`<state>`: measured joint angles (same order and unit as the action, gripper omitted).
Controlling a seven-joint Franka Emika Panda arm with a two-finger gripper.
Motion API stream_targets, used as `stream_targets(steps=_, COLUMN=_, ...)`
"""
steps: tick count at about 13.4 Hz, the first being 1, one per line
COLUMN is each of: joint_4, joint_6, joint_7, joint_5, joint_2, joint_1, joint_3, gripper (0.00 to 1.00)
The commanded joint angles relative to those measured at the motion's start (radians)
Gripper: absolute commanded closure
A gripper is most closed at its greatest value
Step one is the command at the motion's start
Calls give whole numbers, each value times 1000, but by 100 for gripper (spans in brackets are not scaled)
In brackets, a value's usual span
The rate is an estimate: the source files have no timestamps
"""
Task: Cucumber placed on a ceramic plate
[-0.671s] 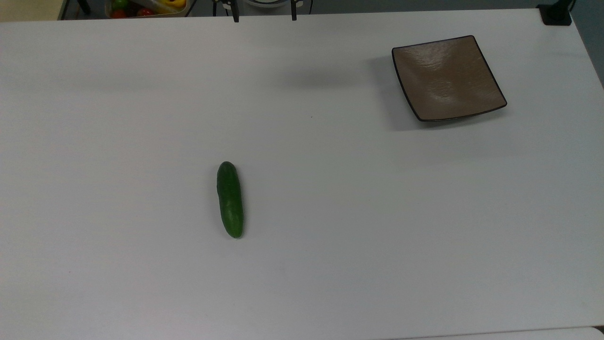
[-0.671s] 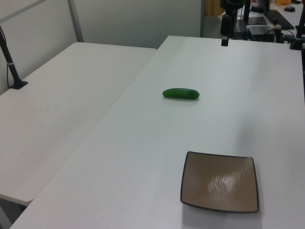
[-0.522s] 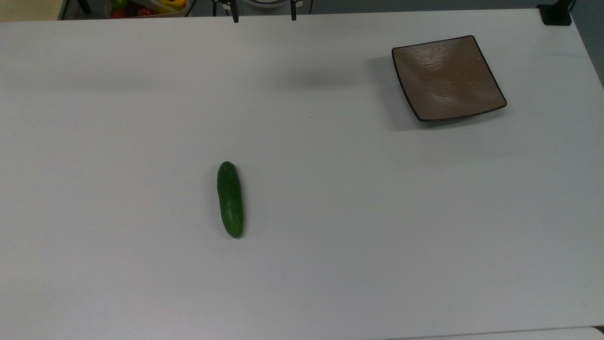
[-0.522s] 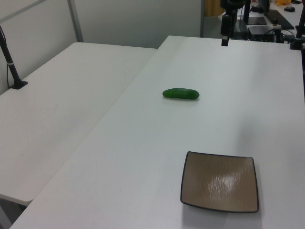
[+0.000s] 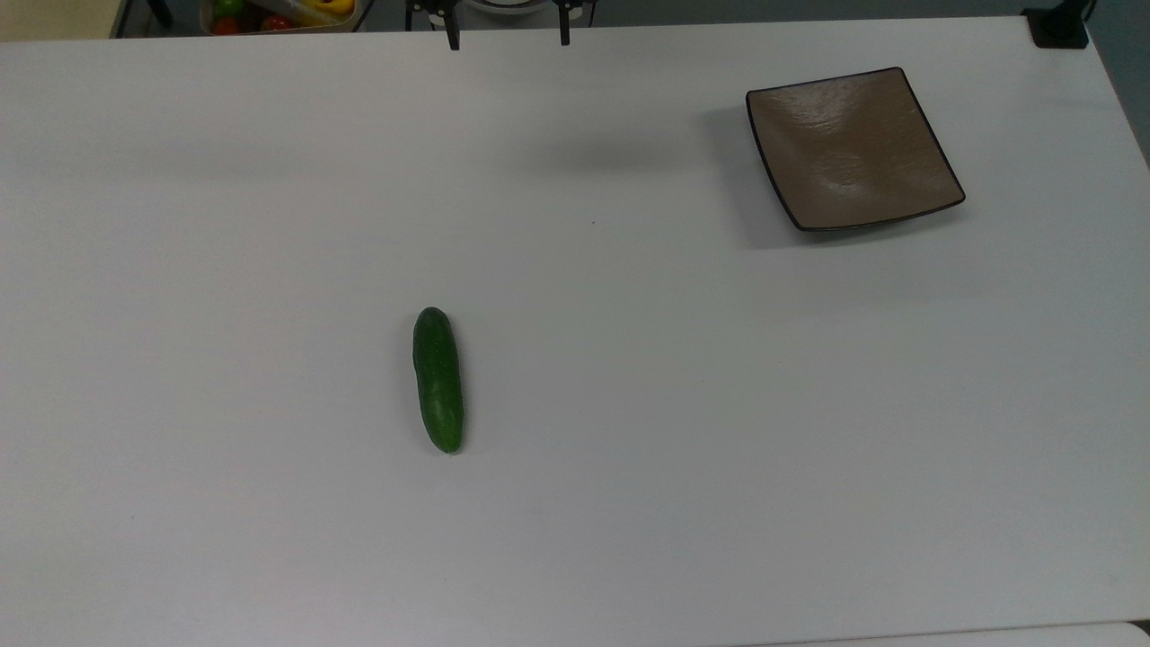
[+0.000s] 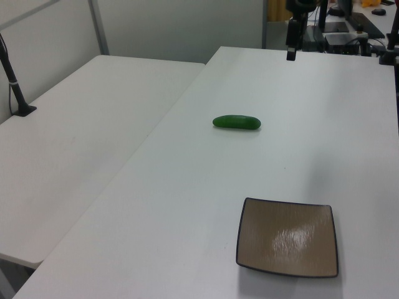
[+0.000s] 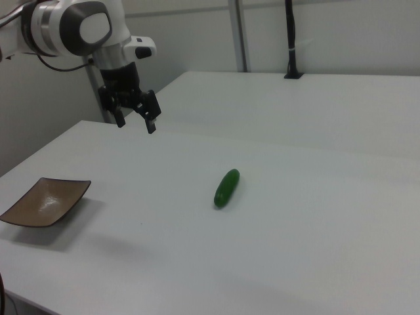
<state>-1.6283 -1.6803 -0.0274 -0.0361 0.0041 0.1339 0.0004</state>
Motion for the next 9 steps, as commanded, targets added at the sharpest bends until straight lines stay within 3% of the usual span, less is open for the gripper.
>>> stream_targets(steps=1, joint_4=-25, joint_6=-26, joint_7=20, joint_5=-10, joint_2=22, joint_1=39, joint_3=-19, gripper=0)
stream_targets(steps=9, joint_4=24, joint_6=-430, joint_7=11, joint_5=-1, joint_2=220, joint_1=-14, joint_3=-20, gripper=0)
